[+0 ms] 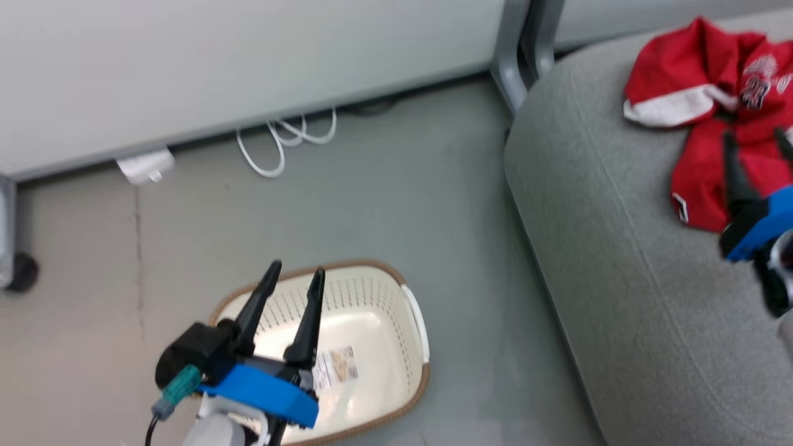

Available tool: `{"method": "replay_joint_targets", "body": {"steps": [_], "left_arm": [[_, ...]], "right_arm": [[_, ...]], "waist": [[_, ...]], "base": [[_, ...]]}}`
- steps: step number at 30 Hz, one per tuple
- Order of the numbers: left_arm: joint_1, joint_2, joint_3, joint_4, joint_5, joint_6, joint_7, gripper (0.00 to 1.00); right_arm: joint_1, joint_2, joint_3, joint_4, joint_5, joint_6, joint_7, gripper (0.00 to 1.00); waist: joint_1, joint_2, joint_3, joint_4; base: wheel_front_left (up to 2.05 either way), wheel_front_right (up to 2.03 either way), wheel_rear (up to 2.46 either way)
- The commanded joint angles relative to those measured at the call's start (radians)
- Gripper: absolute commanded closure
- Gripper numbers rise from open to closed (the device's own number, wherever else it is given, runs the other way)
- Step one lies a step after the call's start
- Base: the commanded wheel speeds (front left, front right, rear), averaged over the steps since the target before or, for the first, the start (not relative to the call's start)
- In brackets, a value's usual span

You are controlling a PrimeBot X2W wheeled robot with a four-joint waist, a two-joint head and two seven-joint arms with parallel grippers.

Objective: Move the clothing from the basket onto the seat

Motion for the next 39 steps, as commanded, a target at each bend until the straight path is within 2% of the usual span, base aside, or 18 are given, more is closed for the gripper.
{"method": "replay_joint_targets", "body": {"steps": [1,8,9,12,13,17,24,31,39], "left_arm": [[0.020,0.001,0.009,0.000,0.001,-0.003,-0.003,0.00],[0.113,-0.017,0.083,-0.012,0.012,-0.003,-0.003,0.00],[0.133,-0.019,0.100,-0.010,0.016,-0.003,-0.003,0.00],[0.158,-0.022,0.131,-0.006,0.021,-0.004,-0.003,0.00],[0.158,-0.022,0.131,-0.006,0.021,-0.004,-0.003,0.00],[0.189,-0.023,0.176,0.001,0.032,-0.003,-0.003,0.00],[0.195,-0.025,0.219,0.027,0.039,-0.004,-0.003,0.00],[0.188,-0.027,0.228,0.041,0.039,-0.004,-0.003,0.00],[0.186,-0.029,0.224,0.044,0.040,-0.004,-0.003,0.00]], "right_arm": [[0.031,0.013,-0.002,-0.022,0.000,-0.001,-0.004,0.00],[0.277,0.067,-0.086,-0.274,-0.064,-0.001,-0.003,0.00],[0.350,0.096,-0.116,-0.347,-0.088,-0.001,0.010,0.00],[0.459,0.137,-0.182,-0.465,-0.138,-0.001,0.048,0.00],[0.459,0.137,-0.182,-0.465,-0.138,-0.001,0.048,0.00],[0.593,0.218,-0.266,-0.634,-0.224,-0.001,0.108,0.00],[0.773,0.333,-0.323,-0.869,-0.342,-0.001,0.201,0.00],[0.858,0.392,-0.335,-0.986,-0.377,-0.001,0.249,0.00],[0.885,0.413,-0.339,-1.019,-0.389,-0.001,0.272,0.00]], "waist": [[0.0004,0.0000,-0.091,0.038],[0.0004,0.0000,-0.187,0.111],[0.0004,0.0000,-0.206,0.131],[0.0004,0.0000,-0.233,0.157],[0.0004,0.0000,-0.233,0.157],[0.0004,0.0000,-0.254,0.178],[0.0004,0.0000,-0.261,0.203],[0.0004,0.0000,-0.259,0.207],[0.0004,0.0000,-0.256,0.203]], "base": [[0.00,0.00,0.00],[0.00,0.00,0.00],[0.00,0.00,0.00],[0.00,0.00,0.00],[0.00,0.00,0.00],[0.00,0.00,0.00],[0.00,0.00,0.00],[0.00,0.00,0.00],[0.00,0.00,0.00]]}}
